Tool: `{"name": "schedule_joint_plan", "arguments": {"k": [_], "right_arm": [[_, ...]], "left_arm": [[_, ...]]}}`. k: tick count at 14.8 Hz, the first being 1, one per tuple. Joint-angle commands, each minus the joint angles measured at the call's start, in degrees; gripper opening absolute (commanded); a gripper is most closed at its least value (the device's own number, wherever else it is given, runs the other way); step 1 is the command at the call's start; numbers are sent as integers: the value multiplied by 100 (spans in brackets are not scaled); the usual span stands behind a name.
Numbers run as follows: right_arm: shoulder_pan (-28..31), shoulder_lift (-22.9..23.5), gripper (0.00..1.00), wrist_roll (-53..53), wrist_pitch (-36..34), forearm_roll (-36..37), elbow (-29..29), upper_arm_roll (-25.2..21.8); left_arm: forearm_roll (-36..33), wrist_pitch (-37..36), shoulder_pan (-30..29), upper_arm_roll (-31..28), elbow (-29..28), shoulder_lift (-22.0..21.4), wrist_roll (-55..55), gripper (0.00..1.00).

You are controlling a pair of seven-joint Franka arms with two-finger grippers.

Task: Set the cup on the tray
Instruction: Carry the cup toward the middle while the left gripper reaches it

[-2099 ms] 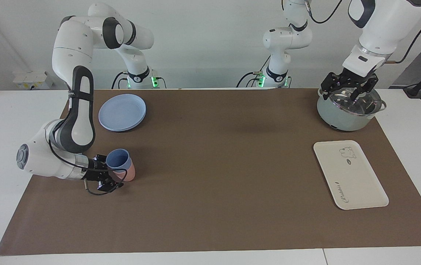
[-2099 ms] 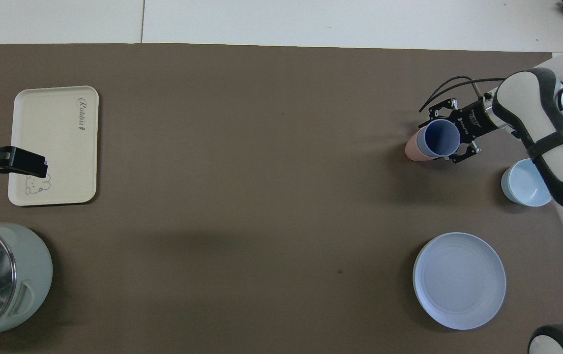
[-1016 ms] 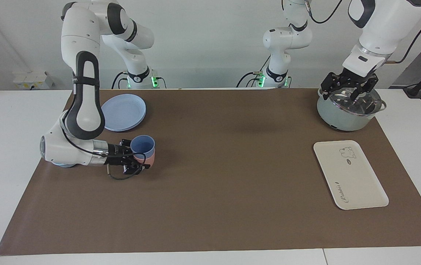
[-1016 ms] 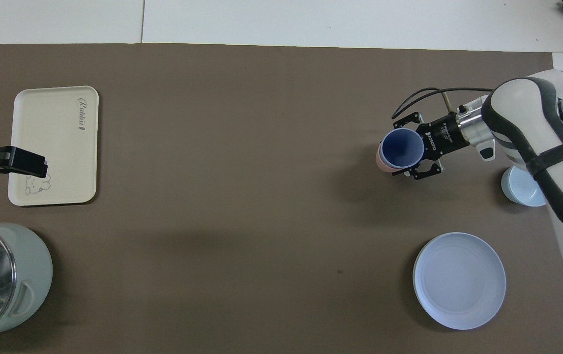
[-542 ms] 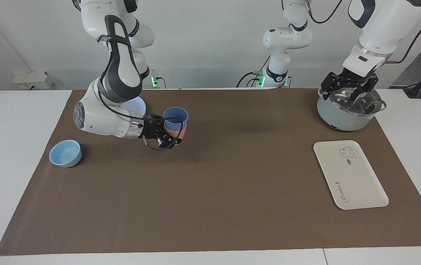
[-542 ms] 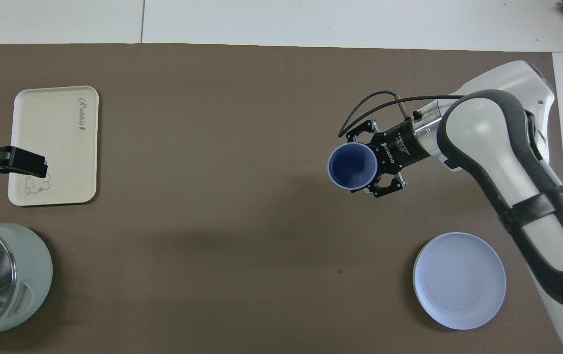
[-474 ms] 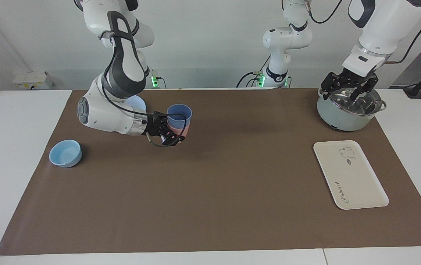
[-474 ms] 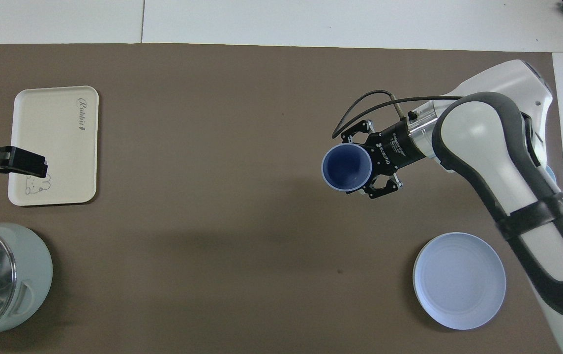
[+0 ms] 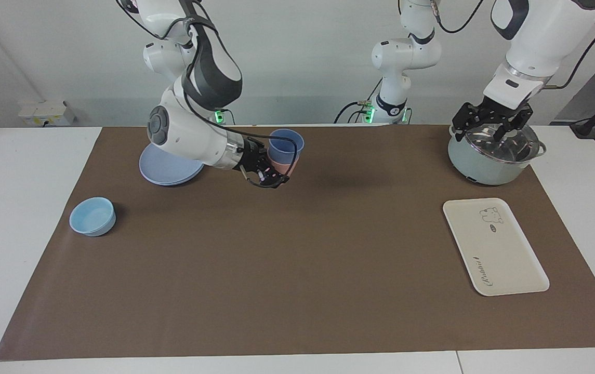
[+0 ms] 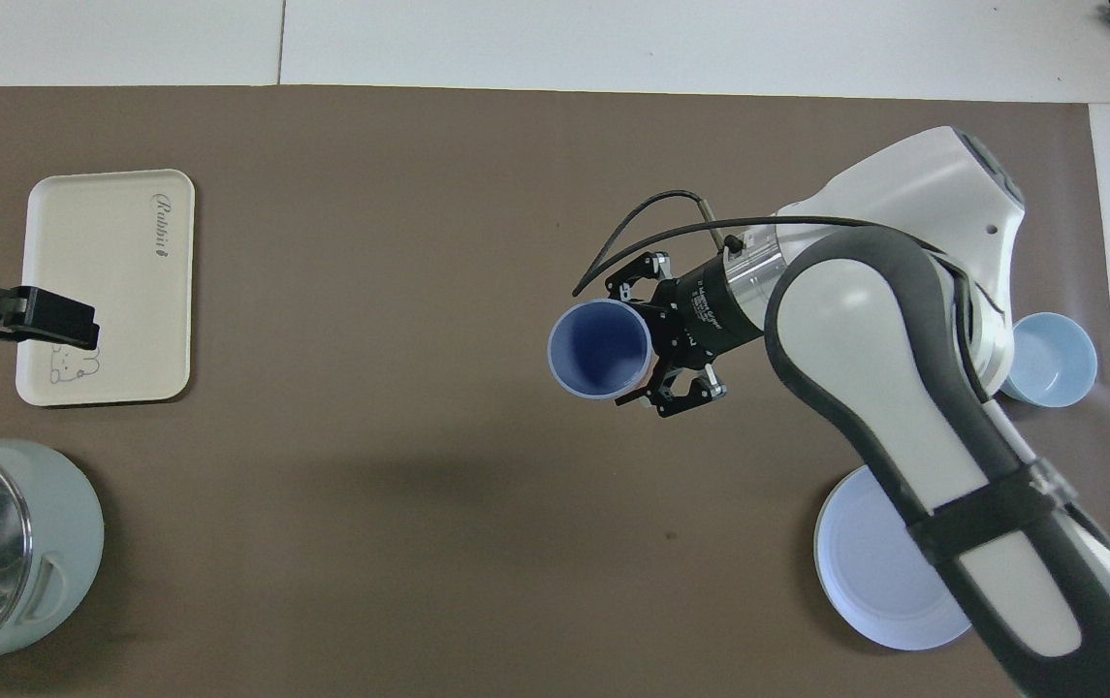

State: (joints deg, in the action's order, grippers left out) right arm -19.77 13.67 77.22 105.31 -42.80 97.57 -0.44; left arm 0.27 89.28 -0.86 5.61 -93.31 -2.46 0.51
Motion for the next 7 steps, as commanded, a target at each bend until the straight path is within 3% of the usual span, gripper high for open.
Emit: {"name": "schedule_joint_plan", "arguments": {"k": [1, 7], "right_arm": [[-202, -119, 0, 670, 515, 166, 35, 9], [-361, -110, 0, 927, 772, 193, 34, 0]], "left_arm": [[420, 177, 366, 19, -56, -97, 1061, 100], [500, 1775, 1877, 37, -424, -149, 3628, 100]]}}
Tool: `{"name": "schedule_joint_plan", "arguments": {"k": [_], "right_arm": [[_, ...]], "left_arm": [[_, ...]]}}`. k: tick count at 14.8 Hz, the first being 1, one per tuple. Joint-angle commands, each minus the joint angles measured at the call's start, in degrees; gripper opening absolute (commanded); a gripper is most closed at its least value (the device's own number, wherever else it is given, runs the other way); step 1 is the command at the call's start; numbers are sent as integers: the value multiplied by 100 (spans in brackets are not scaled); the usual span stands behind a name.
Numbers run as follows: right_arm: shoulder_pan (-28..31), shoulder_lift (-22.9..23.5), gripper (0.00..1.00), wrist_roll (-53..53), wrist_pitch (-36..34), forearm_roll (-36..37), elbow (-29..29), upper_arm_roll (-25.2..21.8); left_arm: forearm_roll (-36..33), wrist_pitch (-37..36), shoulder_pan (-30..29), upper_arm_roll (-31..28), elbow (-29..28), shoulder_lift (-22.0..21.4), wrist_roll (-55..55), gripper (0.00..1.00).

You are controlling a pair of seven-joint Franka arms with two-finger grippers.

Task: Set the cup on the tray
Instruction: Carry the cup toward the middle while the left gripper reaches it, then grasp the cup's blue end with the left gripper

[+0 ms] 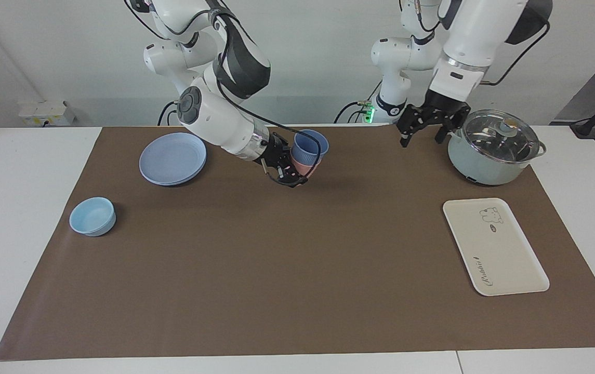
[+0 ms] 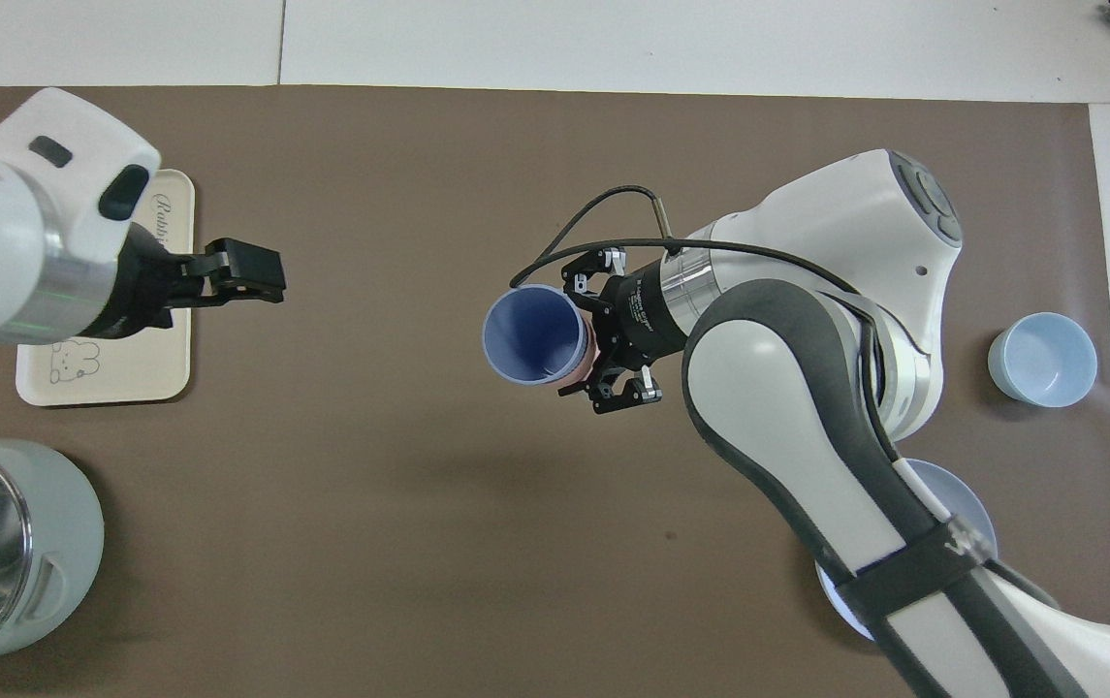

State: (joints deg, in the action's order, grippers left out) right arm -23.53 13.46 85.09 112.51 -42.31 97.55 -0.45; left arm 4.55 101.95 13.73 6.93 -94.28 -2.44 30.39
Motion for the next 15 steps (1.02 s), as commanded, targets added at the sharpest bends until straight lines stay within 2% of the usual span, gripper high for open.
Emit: {"name": "schedule_joint_plan", "arguments": {"k": [1, 5, 8, 9, 13, 14, 15], "right_arm": [[15, -98, 0, 131, 52, 144, 36, 2], [50, -89, 0, 113, 70, 144, 36, 2], [41, -98, 0, 104, 70, 144, 45, 2], [41, -98, 0, 104, 70, 153, 45, 2], [41, -98, 0, 104, 61, 197, 45, 2], [50, -98, 0, 96, 52, 214, 45, -7], [50, -98, 0, 95, 44, 232, 45, 1]], "left_arm": [[81, 711, 637, -87, -449, -195, 939, 100], [125, 2037, 1201, -78, -1126, -319, 1626, 100], [222, 2241, 1491, -78, -1241, -284, 1724, 100], [222, 2390, 1570, -78, -1268, -258, 1855, 91], [222, 2558, 1588, -78, -1409, -240, 1961, 19], [222, 2558, 1597, -78, -1409, -240, 1961, 7], [222, 2550, 1597, -69, -1426, -240, 1961, 4]]}}
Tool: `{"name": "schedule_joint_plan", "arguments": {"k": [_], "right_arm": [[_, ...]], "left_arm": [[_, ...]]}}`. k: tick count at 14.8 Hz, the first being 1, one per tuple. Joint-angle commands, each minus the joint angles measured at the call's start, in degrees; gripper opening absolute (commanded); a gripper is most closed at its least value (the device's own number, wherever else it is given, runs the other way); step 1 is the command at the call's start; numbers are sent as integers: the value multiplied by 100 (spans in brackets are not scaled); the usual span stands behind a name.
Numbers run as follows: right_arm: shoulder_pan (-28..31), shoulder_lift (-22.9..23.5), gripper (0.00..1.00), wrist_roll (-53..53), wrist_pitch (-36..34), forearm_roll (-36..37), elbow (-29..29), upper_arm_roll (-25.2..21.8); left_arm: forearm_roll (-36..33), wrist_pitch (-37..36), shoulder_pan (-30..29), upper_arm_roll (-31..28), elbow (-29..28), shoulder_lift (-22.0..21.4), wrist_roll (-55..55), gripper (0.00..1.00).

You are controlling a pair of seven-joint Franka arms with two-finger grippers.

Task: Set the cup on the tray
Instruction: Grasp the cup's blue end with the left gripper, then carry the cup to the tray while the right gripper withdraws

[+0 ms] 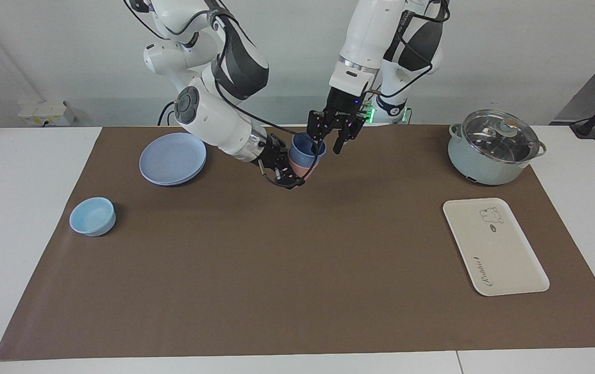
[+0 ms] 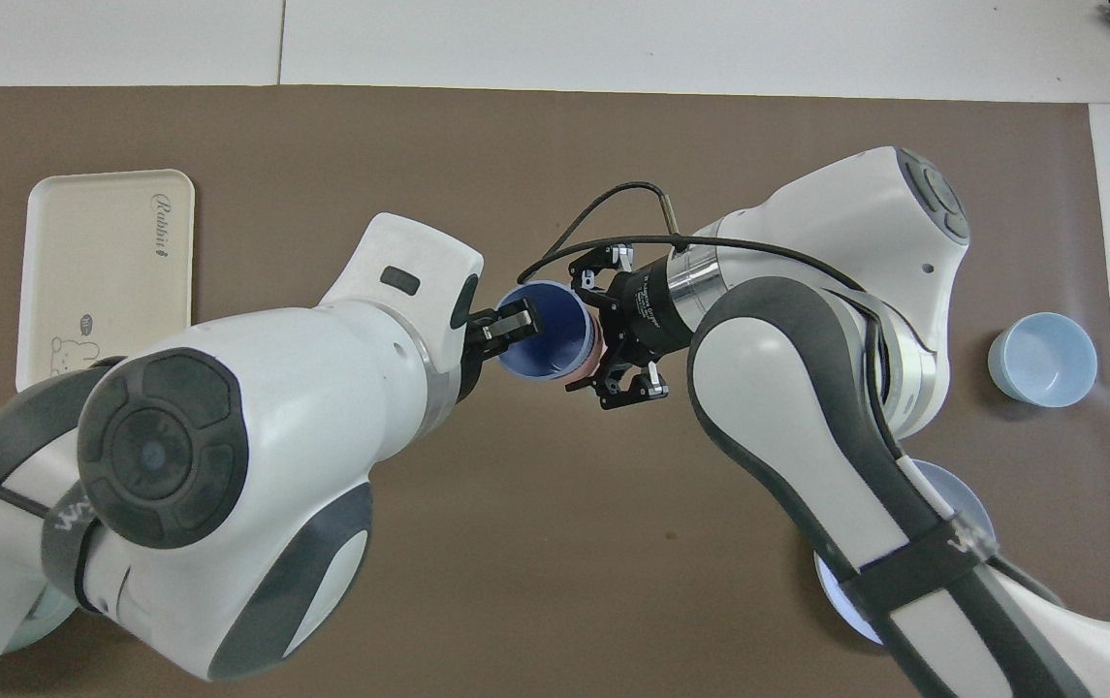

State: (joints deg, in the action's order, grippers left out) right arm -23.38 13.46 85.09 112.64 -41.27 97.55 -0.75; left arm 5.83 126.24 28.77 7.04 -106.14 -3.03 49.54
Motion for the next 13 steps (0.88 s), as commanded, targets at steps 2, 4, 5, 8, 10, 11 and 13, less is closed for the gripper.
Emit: {"name": "schedule_joint_plan", "arguments": {"k": [2, 4, 5, 8, 10, 11, 13], "right_arm": [[35, -106, 0, 95, 22, 137, 45, 22], [70, -106, 0, 95, -13, 145, 45, 22], [79, -115, 0, 95, -14, 163, 36, 22], [88, -150, 0, 87, -5, 163, 45, 5], [96, -177, 0, 69, -22, 163, 45, -39], [105, -177, 0, 60, -14, 163, 45, -48], [184, -177, 0, 78, -22, 163, 45, -40]], "left_arm": [[102, 138, 94, -80, -267, -180, 91, 0], [338, 156, 94, -89, -232, -171, 196, 0], [427, 156, 85, -89, -179, -154, 205, 0], [507, -72, 68, -89, 154, -48, 275, 0], [516, -466, 6, -115, 426, -109, 285, 0], [516, -808, -3, -176, 628, -145, 258, 0], [516, -1537, -300, -185, 1172, -145, 206, 0]]}}
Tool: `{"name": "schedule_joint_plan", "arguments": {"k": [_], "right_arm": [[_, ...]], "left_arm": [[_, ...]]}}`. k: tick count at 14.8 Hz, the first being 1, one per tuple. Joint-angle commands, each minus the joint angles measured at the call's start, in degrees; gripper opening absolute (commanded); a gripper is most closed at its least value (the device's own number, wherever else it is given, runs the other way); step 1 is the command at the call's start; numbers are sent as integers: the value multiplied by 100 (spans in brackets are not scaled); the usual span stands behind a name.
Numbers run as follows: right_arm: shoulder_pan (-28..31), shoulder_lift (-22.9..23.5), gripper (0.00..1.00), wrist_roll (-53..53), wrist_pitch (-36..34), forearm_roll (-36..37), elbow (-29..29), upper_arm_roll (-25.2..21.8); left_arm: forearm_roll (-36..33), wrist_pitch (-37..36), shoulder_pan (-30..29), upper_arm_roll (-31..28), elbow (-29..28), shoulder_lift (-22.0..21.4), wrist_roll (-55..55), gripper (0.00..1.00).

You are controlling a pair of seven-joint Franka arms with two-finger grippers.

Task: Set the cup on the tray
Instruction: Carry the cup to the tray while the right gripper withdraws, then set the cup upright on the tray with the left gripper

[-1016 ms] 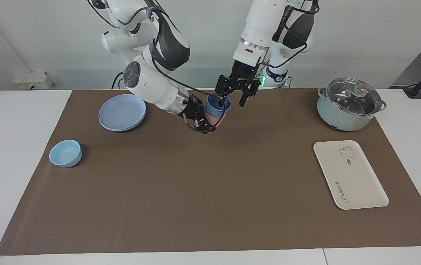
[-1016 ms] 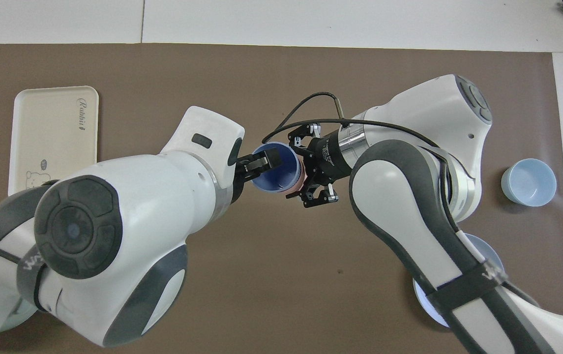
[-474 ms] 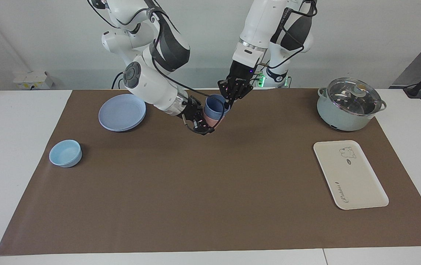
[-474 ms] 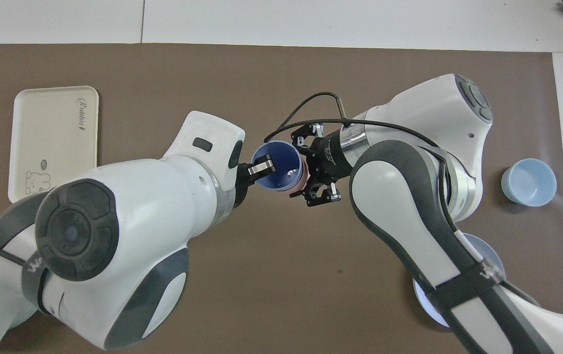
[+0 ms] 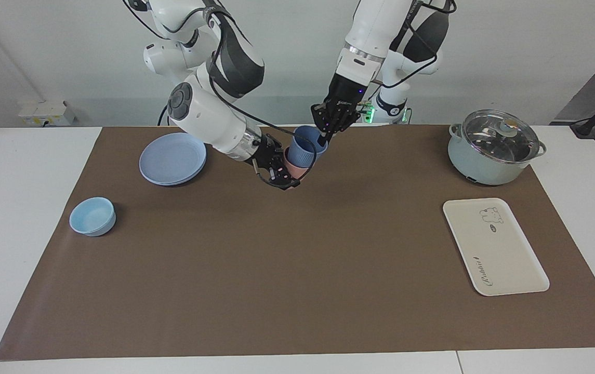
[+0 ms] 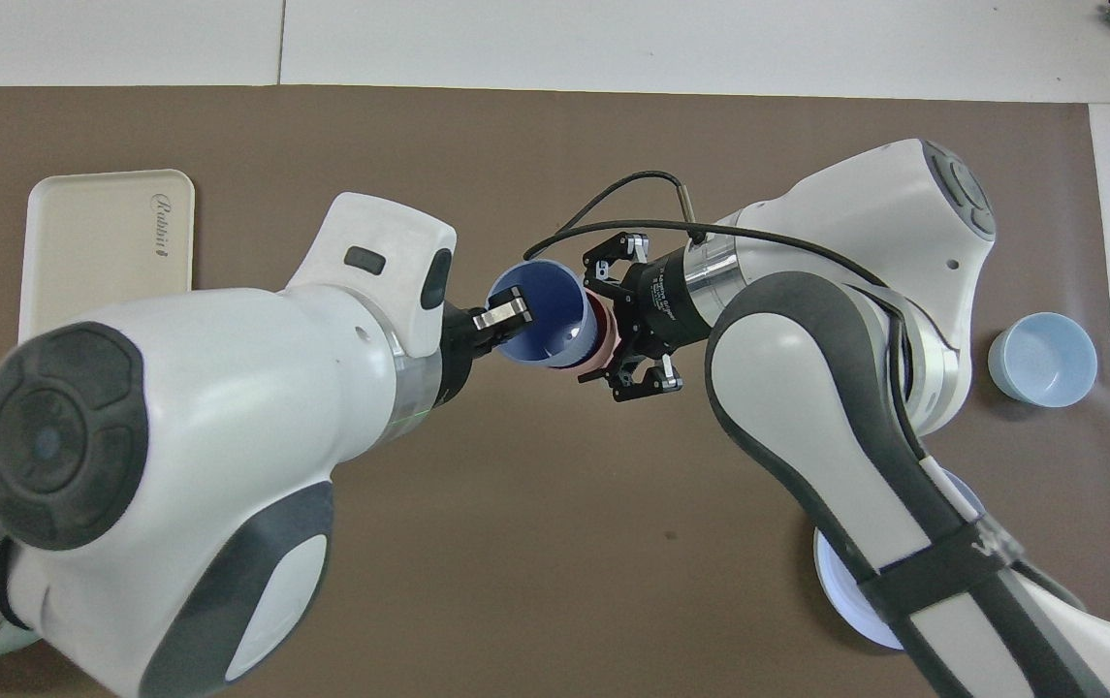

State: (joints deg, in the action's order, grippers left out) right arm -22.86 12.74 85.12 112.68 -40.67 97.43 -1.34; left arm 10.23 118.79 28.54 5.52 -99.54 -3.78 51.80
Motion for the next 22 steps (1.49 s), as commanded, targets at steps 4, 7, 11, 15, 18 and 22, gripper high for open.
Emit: {"name": "schedule_joint_plan", "arguments": {"k": [4, 7, 11, 15, 18, 22], "right_arm": [[387, -132, 0, -65, -36, 50, 127, 19], [896, -71, 0, -758, -88, -404, 276, 19], [1476, 368, 0, -1901, -19, -915, 470, 19], [2065, 965, 0, -2368, -115, -1408, 400, 28], [2391, 1353, 0, -2859, -150, -1435, 259, 28], [2962, 1661, 0, -2896, -501, -1383, -40, 19]], "left_arm": [[84, -1629, -962, -51, 795, -193, -581, 0], [67, -1631, -1761, -121, 516, -377, -1431, 0], [67, 26, -3299, -130, -837, -528, -3102, 0], [67, 810, -4372, -130, -971, 226, -4886, 0], [67, 1452, -4638, -139, -997, 903, -5705, 0], [67, 2331, -4832, -130, -1471, 1212, -6067, 0]]}}
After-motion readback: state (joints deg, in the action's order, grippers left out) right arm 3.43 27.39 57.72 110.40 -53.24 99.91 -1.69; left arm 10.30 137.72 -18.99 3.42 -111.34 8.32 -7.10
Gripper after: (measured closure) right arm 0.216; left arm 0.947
